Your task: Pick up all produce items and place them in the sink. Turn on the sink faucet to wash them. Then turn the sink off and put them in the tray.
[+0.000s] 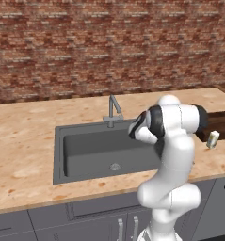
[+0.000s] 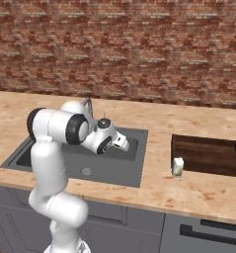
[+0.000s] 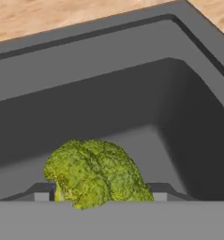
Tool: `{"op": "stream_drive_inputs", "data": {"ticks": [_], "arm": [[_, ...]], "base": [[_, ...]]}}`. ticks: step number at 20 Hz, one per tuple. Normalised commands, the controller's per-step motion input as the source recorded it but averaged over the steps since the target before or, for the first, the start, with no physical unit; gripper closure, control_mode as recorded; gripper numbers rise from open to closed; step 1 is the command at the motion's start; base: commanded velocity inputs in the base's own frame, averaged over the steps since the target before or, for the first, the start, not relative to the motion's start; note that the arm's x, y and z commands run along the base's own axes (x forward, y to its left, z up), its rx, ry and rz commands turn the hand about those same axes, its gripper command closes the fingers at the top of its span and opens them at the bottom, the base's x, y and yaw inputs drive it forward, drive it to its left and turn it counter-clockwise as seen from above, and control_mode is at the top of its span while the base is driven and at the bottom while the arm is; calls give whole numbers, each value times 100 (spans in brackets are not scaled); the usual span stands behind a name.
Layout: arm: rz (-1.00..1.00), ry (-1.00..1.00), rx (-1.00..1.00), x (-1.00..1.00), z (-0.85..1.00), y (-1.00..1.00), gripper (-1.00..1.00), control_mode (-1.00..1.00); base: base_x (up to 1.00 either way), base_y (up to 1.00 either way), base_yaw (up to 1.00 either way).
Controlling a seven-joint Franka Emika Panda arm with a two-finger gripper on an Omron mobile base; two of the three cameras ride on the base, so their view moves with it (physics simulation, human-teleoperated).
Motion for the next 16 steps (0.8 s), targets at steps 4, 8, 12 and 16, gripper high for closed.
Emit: {"op": "stream_drive_inputs", "data": {"ticks": [4,8,12,16], "arm": [[-7,1,0,-10,78,-11,100,-100],[-8,2,0,-8,85,-11,100,-100],[-10,3,0,-3,87,-8,100,-100],[-10,4,0,0,86,-11,100,-100]], "base": [[0,0,0],[0,0,0],[0,0,0],[0,0,0]]}}
